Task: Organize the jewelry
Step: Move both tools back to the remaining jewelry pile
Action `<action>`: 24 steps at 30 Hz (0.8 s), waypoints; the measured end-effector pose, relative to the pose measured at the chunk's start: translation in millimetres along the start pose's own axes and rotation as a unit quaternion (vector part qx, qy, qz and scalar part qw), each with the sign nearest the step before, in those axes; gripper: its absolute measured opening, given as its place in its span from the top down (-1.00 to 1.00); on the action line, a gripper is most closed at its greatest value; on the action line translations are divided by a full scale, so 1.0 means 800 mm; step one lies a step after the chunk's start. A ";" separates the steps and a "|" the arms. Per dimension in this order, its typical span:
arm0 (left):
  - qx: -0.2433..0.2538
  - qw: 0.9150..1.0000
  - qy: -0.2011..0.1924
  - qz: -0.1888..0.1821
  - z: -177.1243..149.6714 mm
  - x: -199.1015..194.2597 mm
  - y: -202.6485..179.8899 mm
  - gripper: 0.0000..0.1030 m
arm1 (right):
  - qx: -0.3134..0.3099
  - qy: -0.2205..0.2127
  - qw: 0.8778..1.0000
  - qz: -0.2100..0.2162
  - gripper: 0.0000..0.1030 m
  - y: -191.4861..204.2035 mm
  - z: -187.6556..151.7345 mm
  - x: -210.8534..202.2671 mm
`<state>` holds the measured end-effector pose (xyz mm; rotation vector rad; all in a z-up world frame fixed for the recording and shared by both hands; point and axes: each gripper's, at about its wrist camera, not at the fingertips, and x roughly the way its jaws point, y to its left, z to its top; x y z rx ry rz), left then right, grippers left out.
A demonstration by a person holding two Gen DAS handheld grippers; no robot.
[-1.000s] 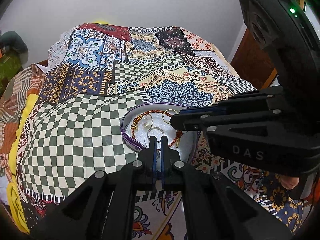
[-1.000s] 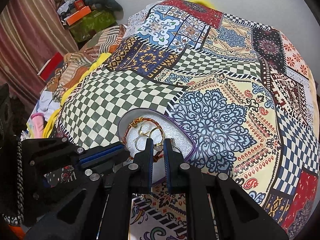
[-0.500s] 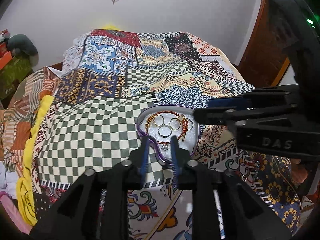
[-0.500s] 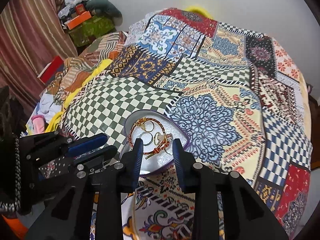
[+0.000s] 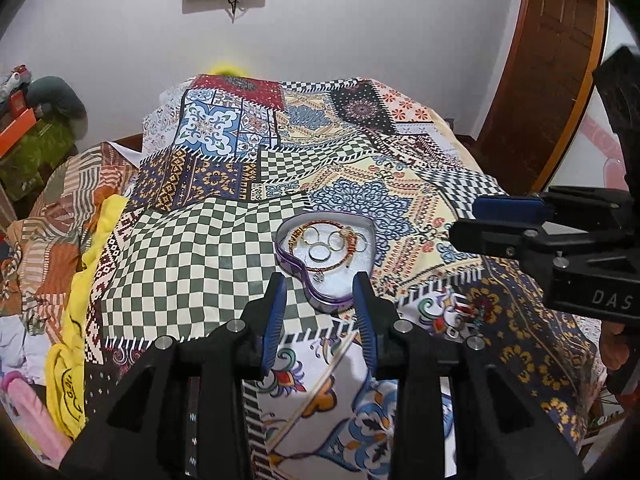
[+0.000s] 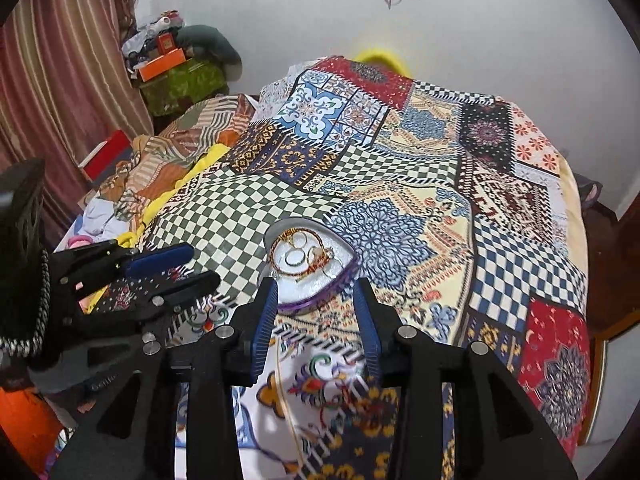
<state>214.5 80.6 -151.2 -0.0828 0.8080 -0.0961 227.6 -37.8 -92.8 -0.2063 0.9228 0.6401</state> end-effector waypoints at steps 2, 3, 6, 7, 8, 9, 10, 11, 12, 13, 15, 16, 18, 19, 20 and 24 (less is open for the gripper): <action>0.002 1.000 -0.002 -0.001 -0.001 -0.006 -0.004 0.35 | 0.002 -0.004 1.000 -0.004 0.31 -0.001 -0.006 -0.008; 0.003 1.000 -0.003 -0.001 -0.002 -0.010 -0.008 0.35 | 0.003 -0.006 1.000 -0.006 0.31 -0.002 -0.009 -0.012; 0.006 1.000 -0.004 -0.004 -0.006 -0.018 -0.017 0.35 | 0.008 -0.012 1.000 -0.009 0.31 -0.006 -0.019 -0.024; 0.008 1.000 -0.004 -0.005 -0.007 -0.019 -0.021 0.35 | 0.010 -0.014 1.000 -0.010 0.31 -0.008 -0.023 -0.029; 0.009 1.000 -0.003 -0.005 -0.009 -0.021 -0.024 0.35 | 0.012 -0.016 1.000 -0.012 0.31 -0.009 -0.027 -0.032; 0.011 1.000 -0.003 -0.007 -0.011 -0.022 -0.027 0.34 | 0.014 -0.018 1.000 -0.015 0.31 -0.011 -0.030 -0.036; 0.012 1.000 -0.001 -0.009 -0.013 -0.023 -0.031 0.34 | 0.015 -0.020 1.000 -0.018 0.31 -0.013 -0.034 -0.040; 0.013 1.000 0.001 -0.011 -0.015 -0.023 -0.034 0.33 | 0.014 -0.022 0.999 -0.022 0.31 -0.016 -0.038 -0.044; 0.014 1.000 0.003 -0.013 -0.017 -0.022 -0.037 0.33 | 0.013 -0.024 0.999 -0.026 0.31 -0.018 -0.042 -0.048; 0.015 1.000 0.006 -0.014 -0.018 -0.021 -0.040 0.33 | 0.010 -0.025 0.999 -0.033 0.31 -0.020 -0.046 -0.052; 0.016 1.000 0.012 -0.018 -0.024 -0.016 -0.045 0.33 | 0.003 -0.027 0.998 -0.048 0.31 -0.024 -0.054 -0.059; 0.017 0.999 0.018 -0.021 -0.027 -0.013 -0.049 0.33 | 0.000 -0.028 0.998 -0.055 0.31 -0.026 -0.058 -0.062; 0.018 0.999 0.025 -0.024 -0.033 -0.009 -0.054 0.33 | -0.003 -0.028 0.998 -0.064 0.31 -0.030 -0.064 -0.067; 0.019 0.999 0.030 -0.027 -0.036 -0.005 -0.057 0.33 | -0.002 -0.026 0.997 -0.066 0.31 -0.033 -0.067 -0.068; 0.020 0.999 0.033 -0.029 -0.039 -0.002 -0.059 0.33 | -0.001 -0.024 0.997 -0.067 0.31 -0.036 -0.070 -0.069; 0.025 0.998 0.048 -0.037 -0.050 0.012 -0.069 0.33 | 0.007 -0.008 0.998 -0.064 0.31 -0.046 -0.084 -0.061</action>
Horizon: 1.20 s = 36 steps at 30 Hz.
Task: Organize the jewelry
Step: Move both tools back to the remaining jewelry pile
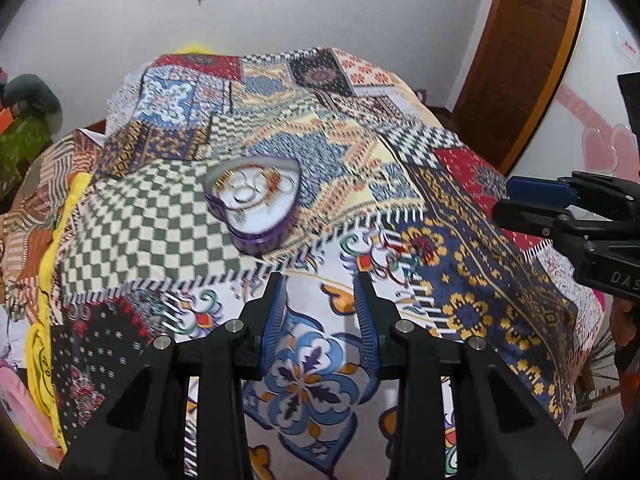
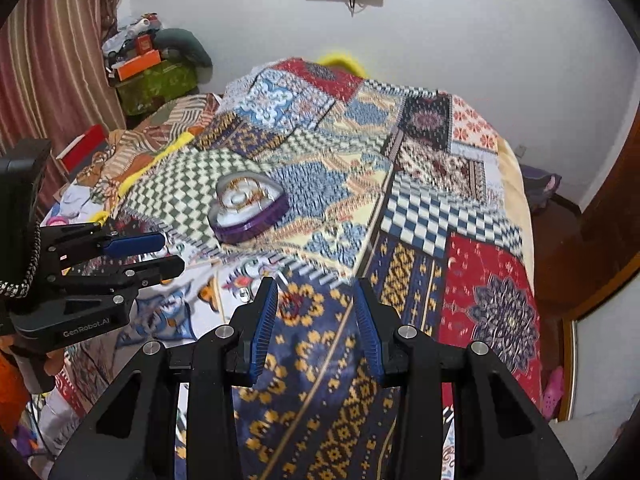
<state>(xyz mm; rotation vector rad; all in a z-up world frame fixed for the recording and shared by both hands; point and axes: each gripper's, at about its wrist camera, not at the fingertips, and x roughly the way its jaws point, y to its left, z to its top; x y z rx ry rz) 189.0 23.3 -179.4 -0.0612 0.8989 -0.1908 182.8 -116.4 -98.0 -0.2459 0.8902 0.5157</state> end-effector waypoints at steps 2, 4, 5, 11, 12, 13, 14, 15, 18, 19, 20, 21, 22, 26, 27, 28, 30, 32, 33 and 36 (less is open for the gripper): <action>0.002 1.000 0.005 -0.003 -0.004 0.006 -0.003 0.33 | 0.006 0.012 1.000 0.004 0.31 -0.003 -0.007 0.010; 0.003 1.000 0.009 -0.004 -0.008 0.013 -0.005 0.33 | 0.014 0.023 1.000 0.012 0.31 -0.005 -0.014 0.018; 0.002 1.000 0.009 -0.003 -0.010 0.014 -0.004 0.33 | 0.020 0.029 0.999 0.017 0.31 -0.006 -0.016 0.025; -0.009 1.000 0.009 -0.002 -0.018 0.021 0.005 0.33 | 0.032 0.039 0.998 0.026 0.31 -0.001 -0.021 0.044; -0.009 1.000 0.009 -0.002 -0.018 0.021 0.007 0.33 | 0.032 0.041 0.998 0.027 0.31 0.001 -0.020 0.047; -0.010 1.000 0.008 -0.002 -0.018 0.021 0.008 0.33 | 0.031 0.044 0.998 0.029 0.31 0.003 -0.018 0.051; -0.011 1.000 0.007 -0.003 -0.018 0.020 0.009 0.33 | 0.029 0.047 0.998 0.033 0.31 0.006 -0.017 0.055; -0.012 1.000 0.006 -0.004 -0.018 0.020 0.010 0.33 | 0.025 0.050 0.998 0.036 0.31 0.010 -0.016 0.058; -0.011 1.000 0.004 -0.007 -0.018 0.019 0.011 0.33 | 0.012 0.061 0.997 0.040 0.31 0.019 -0.016 0.071; -0.009 1.000 0.004 -0.008 -0.018 0.019 0.010 0.33 | 0.007 0.065 0.997 0.040 0.31 0.021 -0.016 0.076; -0.008 1.000 0.004 -0.009 -0.018 0.020 0.010 0.33 | -0.001 0.072 0.997 0.039 0.31 0.025 -0.018 0.081; -0.005 1.000 0.003 -0.010 -0.017 0.020 0.008 0.33 | -0.006 0.071 0.997 0.036 0.39 0.027 -0.020 0.083; -0.003 1.000 0.003 -0.011 -0.017 0.020 0.006 0.33 | -0.010 0.067 0.997 0.036 0.55 0.029 -0.021 0.082; 0.001 1.000 0.003 -0.018 -0.014 0.023 -0.002 0.33 | -0.016 0.071 0.996 0.053 0.80 0.030 -0.023 0.081; 0.002 1.000 0.003 -0.022 -0.013 0.024 -0.004 0.33 | -0.015 0.070 0.996 0.053 0.85 0.029 -0.022 0.080; 0.003 1.000 0.004 -0.026 -0.012 0.025 -0.007 0.33 | -0.011 0.069 0.996 0.052 0.90 0.028 -0.022 0.079; 0.007 1.000 0.004 -0.030 -0.011 0.027 -0.012 0.33 | -0.003 0.066 0.997 0.050 0.92 0.025 -0.024 0.078; 0.015 0.999 0.004 -0.033 -0.010 0.028 -0.019 0.34 | 0.006 0.062 0.997 0.048 0.93 0.021 -0.025 0.075; 0.019 0.999 0.004 -0.036 -0.010 0.029 -0.023 0.33 | 0.011 0.060 0.997 0.047 0.93 0.019 -0.027 0.073; 0.029 0.999 0.007 -0.040 -0.009 0.033 -0.030 0.35 | 0.021 0.051 0.998 0.041 0.93 0.009 -0.030 0.063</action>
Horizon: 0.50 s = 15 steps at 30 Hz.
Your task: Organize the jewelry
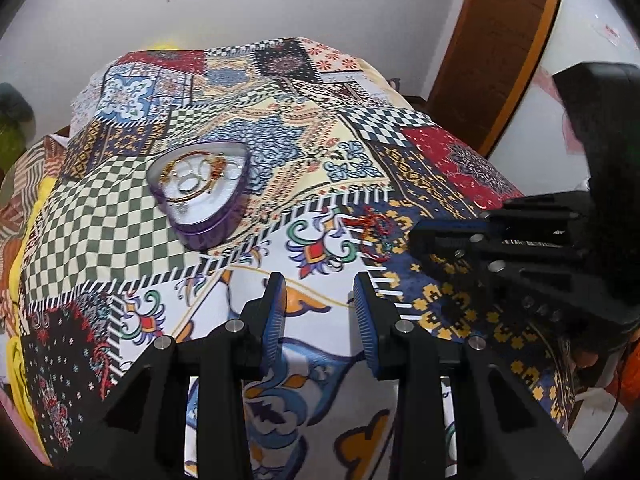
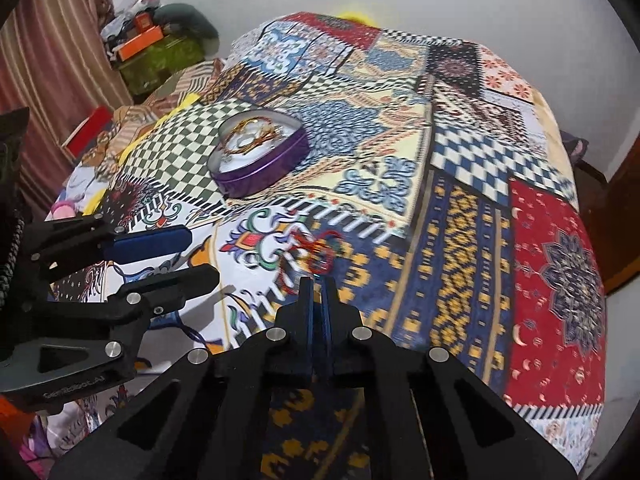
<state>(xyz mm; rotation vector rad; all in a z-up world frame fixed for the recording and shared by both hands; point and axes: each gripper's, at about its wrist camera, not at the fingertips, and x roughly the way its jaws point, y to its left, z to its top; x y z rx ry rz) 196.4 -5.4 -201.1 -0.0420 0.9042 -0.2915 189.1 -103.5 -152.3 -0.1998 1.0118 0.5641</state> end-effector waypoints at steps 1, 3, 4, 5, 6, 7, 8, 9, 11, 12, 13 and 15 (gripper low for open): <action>0.003 1.000 0.000 0.001 0.000 0.002 -0.002 0.35 | 0.002 -0.004 1.000 -0.002 0.93 -0.003 -0.001 -0.005; 0.014 1.000 0.000 0.009 0.001 0.007 -0.008 0.35 | 0.006 -0.012 1.000 -0.004 0.93 -0.010 -0.003 -0.014; 0.018 1.000 0.004 0.010 0.001 0.010 -0.009 0.36 | 0.008 -0.016 1.000 -0.004 0.93 -0.014 -0.004 -0.020; 0.018 1.000 0.006 0.010 0.001 0.013 -0.010 0.39 | 0.011 -0.019 1.000 -0.003 0.93 -0.017 -0.005 -0.024; 0.018 1.000 0.010 0.010 0.001 0.017 -0.011 0.40 | 0.012 -0.021 1.000 -0.004 0.93 -0.019 -0.004 -0.026; 0.018 1.000 0.011 0.011 0.002 0.019 -0.011 0.40 | 0.011 -0.022 1.000 -0.006 0.93 -0.021 -0.004 -0.029; 0.018 1.000 0.011 0.012 0.002 0.021 -0.011 0.41 | 0.009 -0.023 1.000 -0.005 0.93 -0.022 -0.004 -0.031; 0.016 1.000 0.010 0.012 0.004 0.023 -0.011 0.42 | 0.010 -0.023 1.000 -0.003 0.93 -0.024 -0.004 -0.032; 0.011 1.000 0.011 0.004 0.007 0.026 -0.009 0.42 | 0.016 -0.016 1.000 0.005 0.91 -0.028 -0.005 -0.031; 0.009 1.000 0.012 -0.002 0.007 0.028 -0.009 0.42 | 0.018 -0.011 1.000 0.007 0.85 -0.029 -0.005 -0.029; 0.007 1.000 0.015 -0.009 0.008 0.031 -0.009 0.44 | 0.021 -0.006 1.000 0.008 0.70 -0.031 -0.005 -0.026; 0.008 1.000 0.017 -0.010 0.009 0.035 -0.009 0.54 | 0.026 0.005 1.000 0.011 0.28 -0.033 -0.006 -0.019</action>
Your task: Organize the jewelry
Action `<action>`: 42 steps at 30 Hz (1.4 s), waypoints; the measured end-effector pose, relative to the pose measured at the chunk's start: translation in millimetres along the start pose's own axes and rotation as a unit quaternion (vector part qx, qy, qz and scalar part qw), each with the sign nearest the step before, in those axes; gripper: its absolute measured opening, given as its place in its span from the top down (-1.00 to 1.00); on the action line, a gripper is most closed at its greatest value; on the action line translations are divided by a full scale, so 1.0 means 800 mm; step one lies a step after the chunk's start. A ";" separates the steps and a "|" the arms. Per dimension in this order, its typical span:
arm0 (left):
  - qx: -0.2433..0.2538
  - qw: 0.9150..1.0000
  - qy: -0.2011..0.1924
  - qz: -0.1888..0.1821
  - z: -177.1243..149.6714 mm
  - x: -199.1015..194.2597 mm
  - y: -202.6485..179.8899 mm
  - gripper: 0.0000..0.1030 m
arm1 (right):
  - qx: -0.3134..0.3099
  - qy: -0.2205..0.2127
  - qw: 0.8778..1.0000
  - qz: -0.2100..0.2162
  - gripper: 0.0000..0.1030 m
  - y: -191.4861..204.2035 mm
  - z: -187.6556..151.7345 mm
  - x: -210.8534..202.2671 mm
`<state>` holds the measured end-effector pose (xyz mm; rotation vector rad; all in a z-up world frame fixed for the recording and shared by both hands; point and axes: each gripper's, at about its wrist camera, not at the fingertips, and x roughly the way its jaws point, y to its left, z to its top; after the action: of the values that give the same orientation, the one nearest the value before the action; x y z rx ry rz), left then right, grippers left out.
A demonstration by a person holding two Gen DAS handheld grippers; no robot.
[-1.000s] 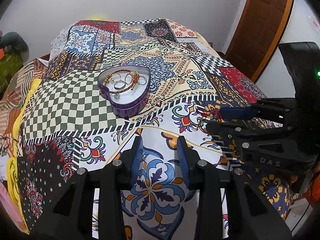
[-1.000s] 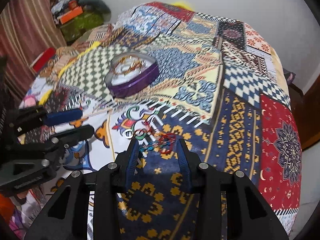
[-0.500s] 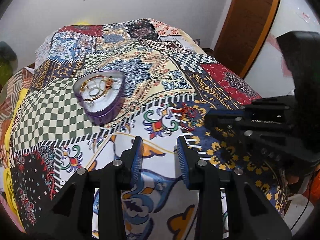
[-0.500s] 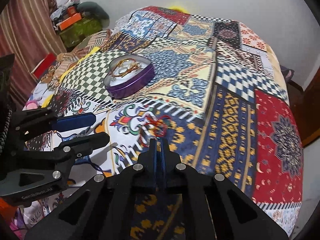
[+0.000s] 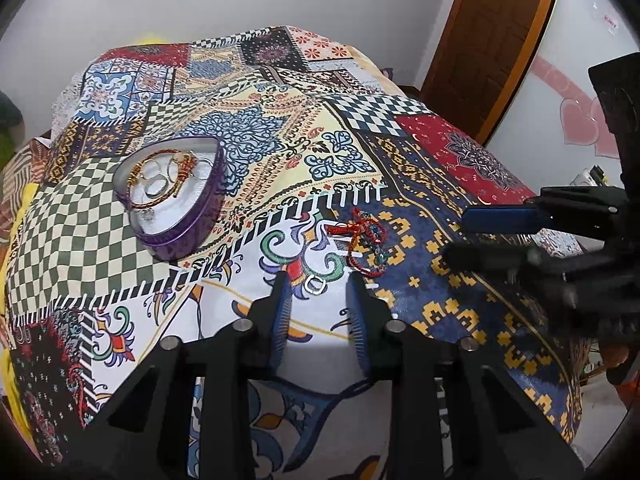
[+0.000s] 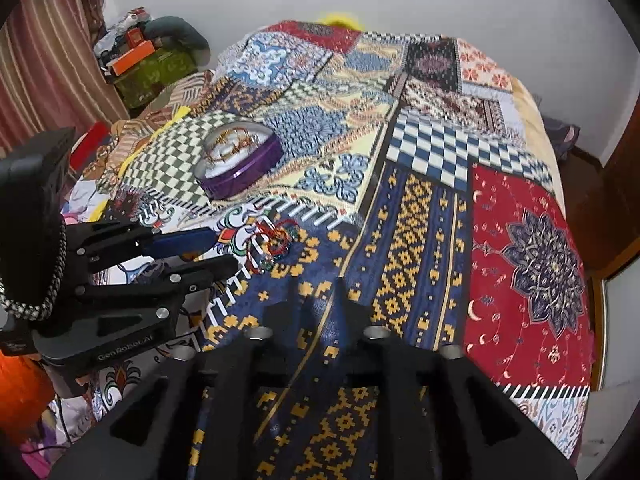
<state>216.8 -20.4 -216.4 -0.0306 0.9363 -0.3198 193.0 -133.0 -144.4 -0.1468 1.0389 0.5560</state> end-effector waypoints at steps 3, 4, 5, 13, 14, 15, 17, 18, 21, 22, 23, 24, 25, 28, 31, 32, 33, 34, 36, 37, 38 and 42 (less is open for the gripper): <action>0.003 1.000 0.002 -0.003 0.001 0.003 -0.001 0.69 | 0.007 -0.003 1.000 0.010 0.11 0.000 -0.002 0.004; 0.004 1.000 0.002 -0.002 0.001 0.004 -0.001 0.75 | 0.003 -0.002 1.000 0.011 0.11 0.001 -0.001 0.006; 0.004 1.000 0.003 -0.001 0.001 0.006 -0.001 0.80 | 0.000 -0.002 1.000 0.012 0.11 0.003 0.000 0.008; -0.003 1.000 -0.017 0.015 -0.006 -0.005 0.002 0.82 | -0.018 0.001 1.000 0.014 0.11 0.017 0.015 0.025; -0.006 1.000 -0.019 0.016 -0.007 -0.007 0.003 0.82 | -0.022 0.003 1.000 0.015 0.11 0.019 0.018 0.028; -0.010 1.000 -0.021 0.019 -0.009 -0.011 0.007 0.82 | -0.027 0.006 0.999 0.017 0.11 0.022 0.019 0.031; -0.017 0.999 -0.025 0.018 -0.012 -0.017 0.013 0.82 | -0.038 0.012 0.999 0.020 0.12 0.029 0.022 0.036; -0.020 0.999 -0.027 0.020 -0.014 -0.021 0.017 0.82 | -0.045 0.015 0.999 0.020 0.11 0.031 0.023 0.039; -0.027 0.999 -0.031 0.031 -0.016 -0.027 0.027 0.82 | -0.071 0.025 0.997 0.012 0.11 0.041 0.024 0.049; -0.031 0.999 -0.032 0.031 -0.017 -0.029 0.030 0.82 | -0.076 0.024 0.997 0.010 0.12 0.043 0.024 0.051; -0.036 0.998 -0.033 0.032 -0.018 -0.031 0.035 0.82 | -0.079 0.024 0.997 0.009 0.13 0.044 0.023 0.052; -0.038 0.998 -0.034 0.036 -0.019 -0.033 0.038 0.82 | -0.082 0.022 0.996 0.005 0.25 0.044 0.022 0.053; -0.039 0.998 -0.035 0.039 -0.019 -0.034 0.039 0.82 | -0.084 0.021 0.996 0.002 0.40 0.044 0.022 0.054; -0.046 0.997 -0.038 0.040 -0.022 -0.038 0.043 0.82 | -0.079 0.021 0.997 0.003 0.86 0.041 0.024 0.055; -0.047 0.997 -0.045 0.043 -0.022 -0.046 0.043 0.82 | -0.070 0.018 0.997 0.003 0.87 0.038 0.024 0.053; -0.047 0.997 -0.046 0.043 -0.022 -0.049 0.042 0.82 | -0.068 0.015 0.998 -0.003 0.87 0.038 0.024 0.051; -0.047 0.997 -0.050 0.043 -0.022 -0.052 0.042 0.82 | -0.068 0.012 0.998 -0.009 0.87 0.039 0.024 0.049; -0.046 0.997 -0.053 0.044 -0.021 -0.056 0.042 0.82 | -0.067 0.009 0.998 -0.013 0.87 0.039 0.024 0.046; -0.045 0.996 -0.061 0.044 -0.020 -0.065 0.041 0.82 | -0.060 0.002 0.998 -0.015 0.87 0.039 0.025 0.039; -0.044 0.996 -0.063 0.045 -0.019 -0.068 0.040 0.82 | -0.058 -0.002 0.998 -0.015 0.87 0.039 0.026 0.034; -0.043 0.996 -0.067 0.046 -0.018 -0.074 0.040 0.82 | -0.056 -0.006 0.998 -0.014 0.87 0.040 0.027 0.029; -0.044 0.994 -0.081 0.050 -0.016 -0.094 0.041 0.82 | -0.054 -0.024 0.998 -0.014 0.87 0.045 0.032 0.012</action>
<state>173.5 33.4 -170.5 -0.0888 0.7871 -0.1798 198.5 -89.2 -134.0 -0.2410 0.9586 0.5875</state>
